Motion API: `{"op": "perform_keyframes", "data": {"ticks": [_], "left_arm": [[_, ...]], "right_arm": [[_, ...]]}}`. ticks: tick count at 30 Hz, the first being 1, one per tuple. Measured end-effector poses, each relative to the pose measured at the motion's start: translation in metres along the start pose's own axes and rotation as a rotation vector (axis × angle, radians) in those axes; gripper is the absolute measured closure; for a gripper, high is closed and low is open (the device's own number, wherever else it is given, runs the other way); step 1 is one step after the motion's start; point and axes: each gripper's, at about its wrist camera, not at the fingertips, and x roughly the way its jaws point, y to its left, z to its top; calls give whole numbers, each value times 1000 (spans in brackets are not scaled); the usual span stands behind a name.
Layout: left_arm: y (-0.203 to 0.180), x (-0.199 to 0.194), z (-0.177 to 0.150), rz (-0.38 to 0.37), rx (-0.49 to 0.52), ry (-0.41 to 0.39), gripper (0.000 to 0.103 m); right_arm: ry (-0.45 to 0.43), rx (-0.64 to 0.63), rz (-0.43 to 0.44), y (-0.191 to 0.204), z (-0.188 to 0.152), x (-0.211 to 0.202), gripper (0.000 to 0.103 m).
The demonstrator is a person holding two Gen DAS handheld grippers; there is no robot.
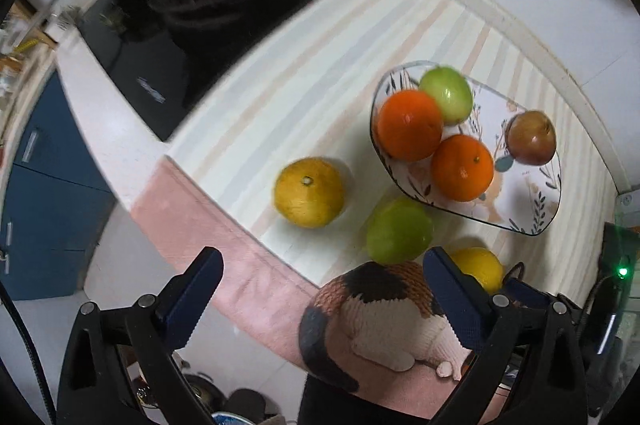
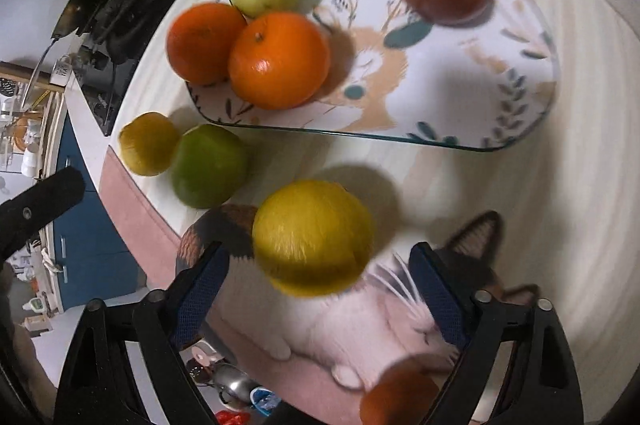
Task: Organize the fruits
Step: 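Grasp the second green apple with the left tool while the right tool grasps the large yellow citrus, then carry the green apple and yellow citrus onto the plate and release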
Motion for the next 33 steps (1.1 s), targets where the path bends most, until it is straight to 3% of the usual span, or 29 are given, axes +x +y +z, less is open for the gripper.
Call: {"op": "perform_keyframes", "data": {"ticks": [5, 11, 15, 18, 19, 20, 23, 33], "left_arm": [[-12, 35, 8, -34, 40, 71, 1], [-40, 62, 5, -52, 164, 120, 3], [-59, 68, 3, -46, 241, 108, 5], [-72, 66, 3, -49, 283, 90, 21], [-76, 68, 2, -55, 295, 97, 37], [-79, 71, 1, -53, 304, 114, 44], [-83, 75, -2, -11, 329, 108, 48], [-73, 63, -13, -52, 292, 93, 48]], "right_arm": [[-10, -37, -39, 0, -1, 1, 36], [5, 4, -58, -27, -10, -11, 36], [16, 25, -65, -40, -12, -12, 36], [17, 39, -59, -45, -13, -11, 36], [16, 41, -59, -45, -13, -10, 36], [15, 41, -61, -44, -13, -10, 36], [12, 42, -62, -43, -12, -9, 35], [8, 54, -40, -47, -16, -18, 36]]}}
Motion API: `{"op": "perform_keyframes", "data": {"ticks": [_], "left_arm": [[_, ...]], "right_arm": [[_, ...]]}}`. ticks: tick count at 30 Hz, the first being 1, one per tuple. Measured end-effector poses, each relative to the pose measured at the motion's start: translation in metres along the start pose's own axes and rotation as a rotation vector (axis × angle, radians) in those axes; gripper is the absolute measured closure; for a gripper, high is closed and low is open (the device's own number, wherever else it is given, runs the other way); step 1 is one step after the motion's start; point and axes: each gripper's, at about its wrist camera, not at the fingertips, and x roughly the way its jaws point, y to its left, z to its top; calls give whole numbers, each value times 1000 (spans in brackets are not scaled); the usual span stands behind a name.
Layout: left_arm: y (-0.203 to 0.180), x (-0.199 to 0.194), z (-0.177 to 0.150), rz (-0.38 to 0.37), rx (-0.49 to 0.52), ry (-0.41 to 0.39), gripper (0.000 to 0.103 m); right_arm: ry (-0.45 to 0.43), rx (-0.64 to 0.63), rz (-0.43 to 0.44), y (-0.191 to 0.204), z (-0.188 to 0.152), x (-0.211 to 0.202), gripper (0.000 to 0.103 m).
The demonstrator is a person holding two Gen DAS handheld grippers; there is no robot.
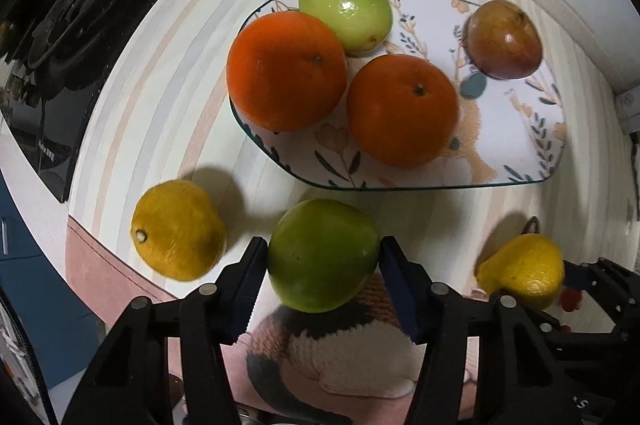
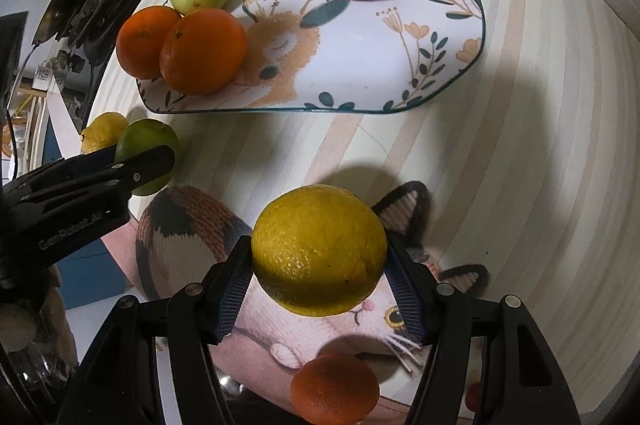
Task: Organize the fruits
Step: 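Carry the green apple and yellow citrus onto the plate and release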
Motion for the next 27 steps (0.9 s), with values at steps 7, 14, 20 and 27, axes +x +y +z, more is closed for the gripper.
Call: {"op": "perform_keyframes", "data": {"ticks": [7, 14, 20, 27], "left_arm": [[-14, -61, 5, -108, 8, -84, 48], [-35, -104, 72, -139, 92, -159, 48], [-55, -79, 142, -29, 205, -118, 48], [-67, -26, 178, -20, 228, 23, 48]], "right_arm": [[-69, 59, 88, -13, 7, -39, 36], [-164, 104, 73, -33, 50, -66, 36], [-167, 128, -10, -53, 91, -51, 36], [-137, 139, -18, -62, 106, -36, 36]]}}
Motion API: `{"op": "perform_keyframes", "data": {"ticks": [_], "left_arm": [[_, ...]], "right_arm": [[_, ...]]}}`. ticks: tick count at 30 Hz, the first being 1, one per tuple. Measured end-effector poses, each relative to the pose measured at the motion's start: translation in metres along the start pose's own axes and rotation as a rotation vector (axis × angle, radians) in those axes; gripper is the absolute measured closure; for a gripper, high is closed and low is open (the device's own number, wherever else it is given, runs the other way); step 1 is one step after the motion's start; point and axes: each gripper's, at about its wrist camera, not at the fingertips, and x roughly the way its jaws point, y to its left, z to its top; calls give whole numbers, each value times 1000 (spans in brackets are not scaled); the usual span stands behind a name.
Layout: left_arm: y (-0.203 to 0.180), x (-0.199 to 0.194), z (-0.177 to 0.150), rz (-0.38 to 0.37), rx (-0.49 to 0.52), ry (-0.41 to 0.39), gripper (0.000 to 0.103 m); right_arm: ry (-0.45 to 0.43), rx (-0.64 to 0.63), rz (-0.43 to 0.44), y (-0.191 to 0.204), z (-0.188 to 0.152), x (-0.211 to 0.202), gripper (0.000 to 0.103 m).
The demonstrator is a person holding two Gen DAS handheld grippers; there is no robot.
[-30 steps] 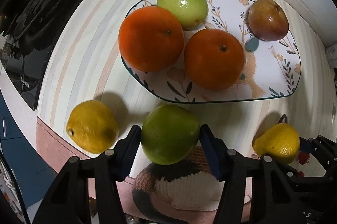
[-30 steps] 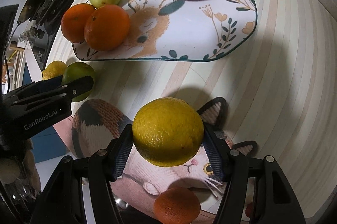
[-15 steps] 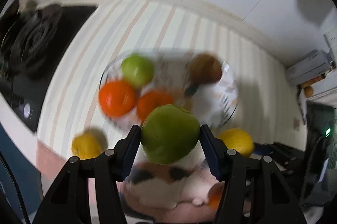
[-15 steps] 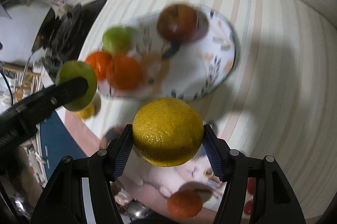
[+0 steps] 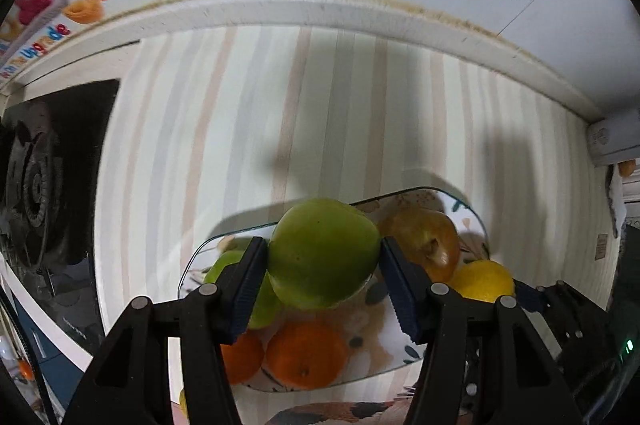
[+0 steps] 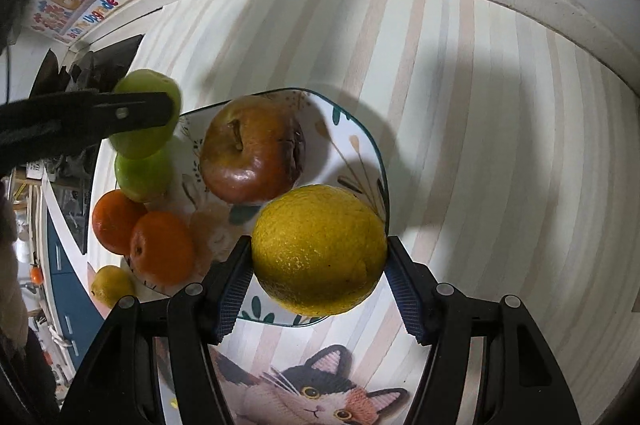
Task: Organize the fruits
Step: 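Carry the green apple and yellow citrus onto the plate and release, then lift both tools away from the plate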
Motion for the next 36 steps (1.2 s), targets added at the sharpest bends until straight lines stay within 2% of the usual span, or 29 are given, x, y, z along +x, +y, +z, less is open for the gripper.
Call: {"op": "perform_keyframes", "data": {"ticks": [7, 13, 17, 18, 20, 23, 32, 36], "left_arm": [[-3, 30, 12, 47, 12, 75, 47], [0, 31, 10, 60, -13, 79, 47], [4, 22, 10, 67, -32, 50, 43], [6, 19, 9, 64, -40, 45, 41], [9, 15, 6, 64, -60, 35, 16], [14, 6, -6, 69, -79, 9, 14], [23, -32, -65, 47, -175, -88, 14], [20, -42, -91, 40, -224, -121, 14]], "right_arm": [[3, -9, -15, 4, 3, 4, 35], [32, 3, 1, 0, 4, 6, 33], [31, 16, -2, -2, 2, 3, 20], [32, 18, -6, -2, 2, 1, 18], [38, 26, -4, -5, 0, -1, 15], [28, 24, -22, -6, -4, -7, 10], [-32, -83, -100, 10, -33, -41, 9], [-63, -117, -99, 16, -44, -60, 9]]}}
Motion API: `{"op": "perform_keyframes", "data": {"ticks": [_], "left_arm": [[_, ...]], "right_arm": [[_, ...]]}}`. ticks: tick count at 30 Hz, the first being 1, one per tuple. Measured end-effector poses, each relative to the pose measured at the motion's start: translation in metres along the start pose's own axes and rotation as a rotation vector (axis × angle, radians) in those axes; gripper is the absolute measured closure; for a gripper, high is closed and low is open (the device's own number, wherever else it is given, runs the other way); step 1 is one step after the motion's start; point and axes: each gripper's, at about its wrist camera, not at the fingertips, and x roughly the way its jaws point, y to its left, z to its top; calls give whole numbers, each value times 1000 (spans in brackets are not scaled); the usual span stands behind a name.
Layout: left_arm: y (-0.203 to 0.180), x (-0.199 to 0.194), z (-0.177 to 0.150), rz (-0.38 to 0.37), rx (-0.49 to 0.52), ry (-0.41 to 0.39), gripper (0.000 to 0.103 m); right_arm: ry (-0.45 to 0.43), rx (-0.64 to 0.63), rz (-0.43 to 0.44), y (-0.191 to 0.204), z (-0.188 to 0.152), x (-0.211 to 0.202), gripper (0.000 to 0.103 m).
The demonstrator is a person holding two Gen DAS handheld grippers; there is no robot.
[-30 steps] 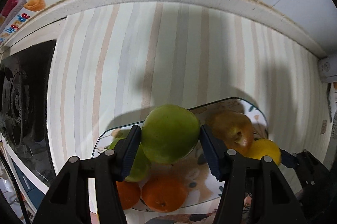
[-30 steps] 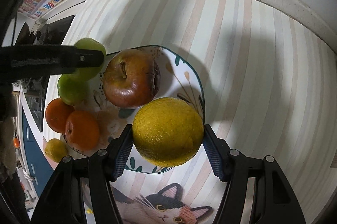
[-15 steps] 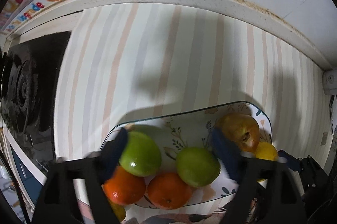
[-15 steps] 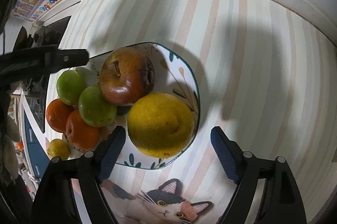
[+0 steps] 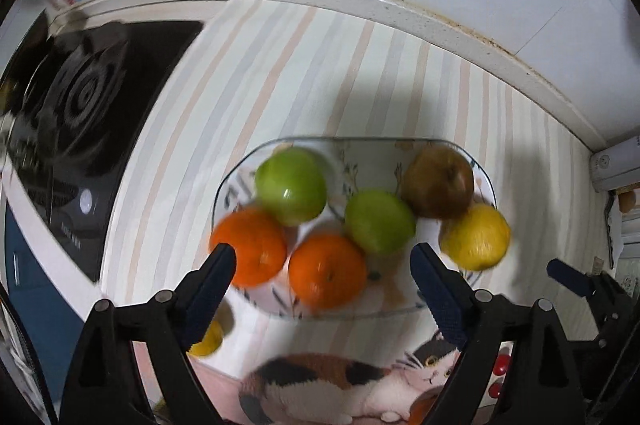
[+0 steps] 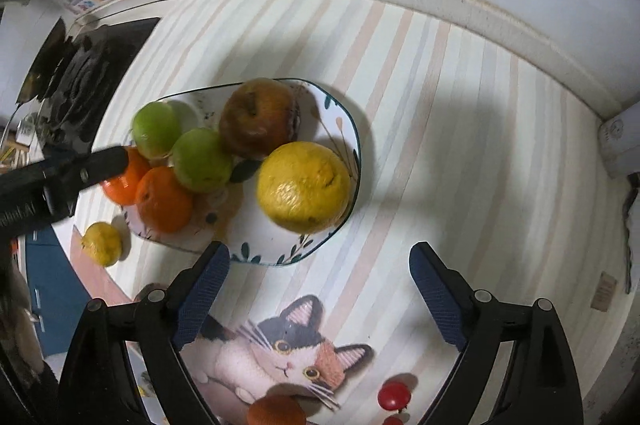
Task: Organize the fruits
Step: 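Lift both tools away from the plate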
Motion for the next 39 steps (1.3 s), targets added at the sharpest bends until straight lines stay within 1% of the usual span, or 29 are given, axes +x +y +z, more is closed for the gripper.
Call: {"op": "perform_keyframes", "data": {"ticks": [3, 6, 9, 15, 20, 25, 33, 39], "left_arm": [[-1, -14, -21, 27, -14, -40, 14], [-1, -27, -36, 37, -33, -71, 14], [-3, -44, -52, 67, -51, -119, 14], [-10, -82, -78, 82, -54, -199, 14], [-20, -116, -99, 48, -56, -249, 14], [-26, -147, -114, 52, -57, -302, 14], [-34, -181, -134, 43, -56, -353, 14], [-38, -197, -147, 28, -54, -381, 14]], "right_arm": [[-25, -26, -1, 5, -5, -16, 9], [-56, -59, -9, 12, -11, -35, 9], [-86, -86, -11, 16, -19, -53, 9], [-125, -113, 7, 16, -37, -87, 9], [-168, -138, 30, 18, -54, -121, 9], [-214, -164, 43, 20, -72, -153, 9], [-260, -167, 69, 11, -97, -194, 9], [-274, -168, 90, 10, -110, -211, 9]]}}
